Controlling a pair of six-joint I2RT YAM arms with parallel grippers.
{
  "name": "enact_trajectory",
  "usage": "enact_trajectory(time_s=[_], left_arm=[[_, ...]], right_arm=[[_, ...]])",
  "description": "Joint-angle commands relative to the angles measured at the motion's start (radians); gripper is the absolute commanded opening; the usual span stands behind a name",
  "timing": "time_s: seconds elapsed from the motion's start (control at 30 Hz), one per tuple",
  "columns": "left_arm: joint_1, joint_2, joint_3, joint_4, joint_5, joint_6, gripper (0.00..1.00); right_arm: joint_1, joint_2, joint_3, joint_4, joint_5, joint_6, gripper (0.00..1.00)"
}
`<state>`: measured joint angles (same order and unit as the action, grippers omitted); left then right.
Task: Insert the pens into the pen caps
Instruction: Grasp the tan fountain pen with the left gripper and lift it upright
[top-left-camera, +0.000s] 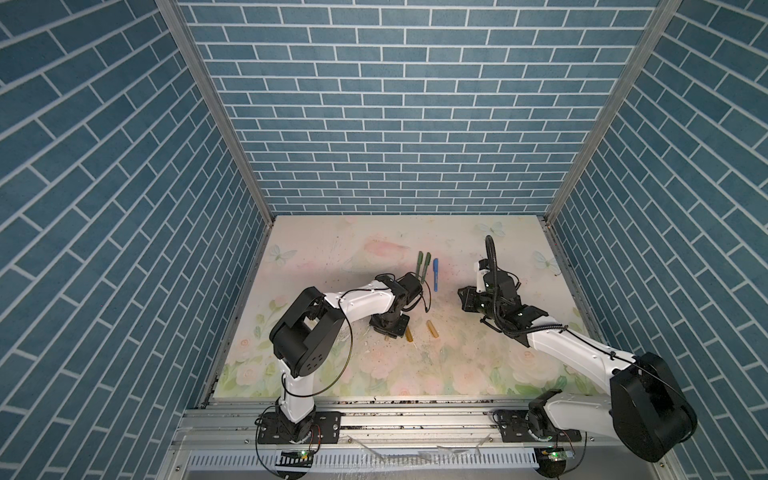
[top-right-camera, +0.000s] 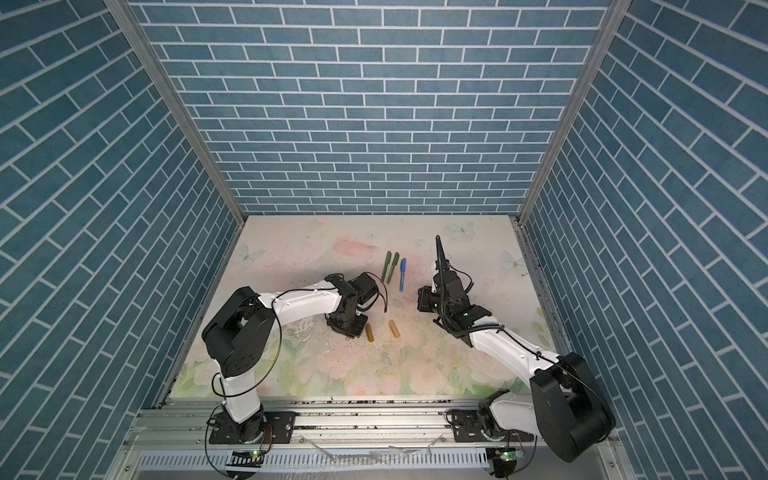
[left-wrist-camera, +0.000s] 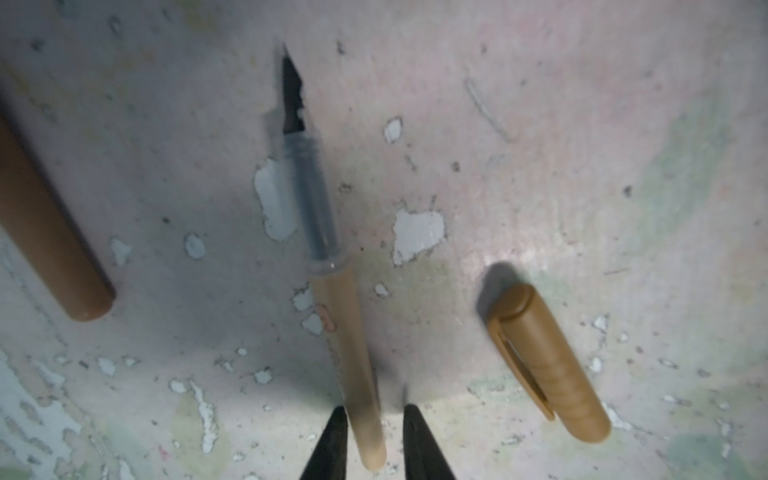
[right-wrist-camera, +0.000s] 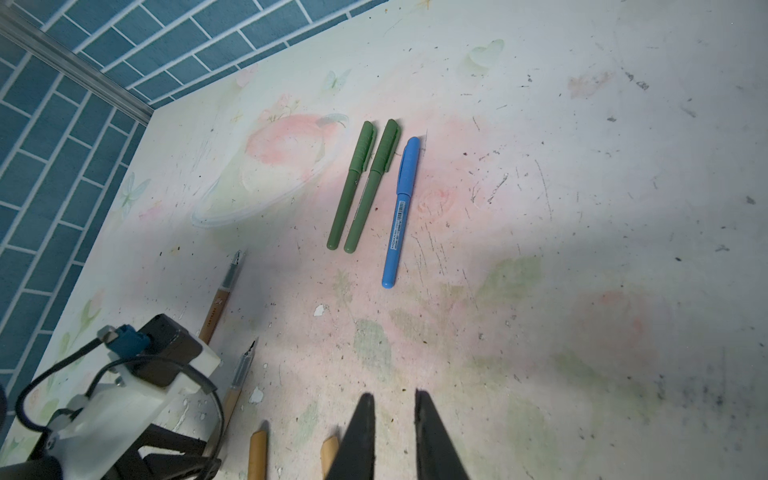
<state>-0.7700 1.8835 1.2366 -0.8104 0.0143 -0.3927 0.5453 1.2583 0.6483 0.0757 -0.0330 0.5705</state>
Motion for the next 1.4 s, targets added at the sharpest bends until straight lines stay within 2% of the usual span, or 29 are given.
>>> enact_trajectory(time_s=[0.0,0.17,0.37,0.6,0.63,0.9,1.03,1.2,1.37], left_arm=[[0.003,0.017,-0.025,0.014,-0.040,-0.003,0.23],[0.012,0.026,-0.051,0.052,-0.040,-0.006,0.18],[0.020,0.020,-0.067,0.073,-0.039,-0.003,0.06],[0.019,-0.118,-0.072,0.114,-0.089,-0.023,0.01],[0.018,-0.154,-0.088,0.149,-0.079,-0.021,0.00],[-0.017,-0.486,-0.298,0.632,0.139,0.081,0.00],[-0.052,-0.544,-0.381,0.835,0.250,0.095,0.00],[-0.072,-0.514,-0.383,0.891,0.287,0.093,0.00],[-0.085,-0.478,-0.361,0.896,0.310,0.095,0.00]], right_arm=[[0.002,-0.008,-0.016,0.021,0.001,0.008,0.20],[0.002,-0.004,-0.019,0.022,0.006,0.008,0.19],[0.002,0.001,-0.017,0.023,-0.002,0.010,0.19],[0.002,-0.012,-0.027,0.059,-0.052,0.014,0.19],[0.002,-0.016,-0.033,0.084,-0.101,0.015,0.20],[0.001,-0.085,-0.127,0.295,-0.251,0.031,0.39],[0.002,-0.148,-0.200,0.475,-0.364,0.054,0.54],[0.002,-0.135,-0.207,0.594,-0.520,0.096,0.60],[0.002,-0.105,-0.207,0.649,-0.563,0.126,0.59]])
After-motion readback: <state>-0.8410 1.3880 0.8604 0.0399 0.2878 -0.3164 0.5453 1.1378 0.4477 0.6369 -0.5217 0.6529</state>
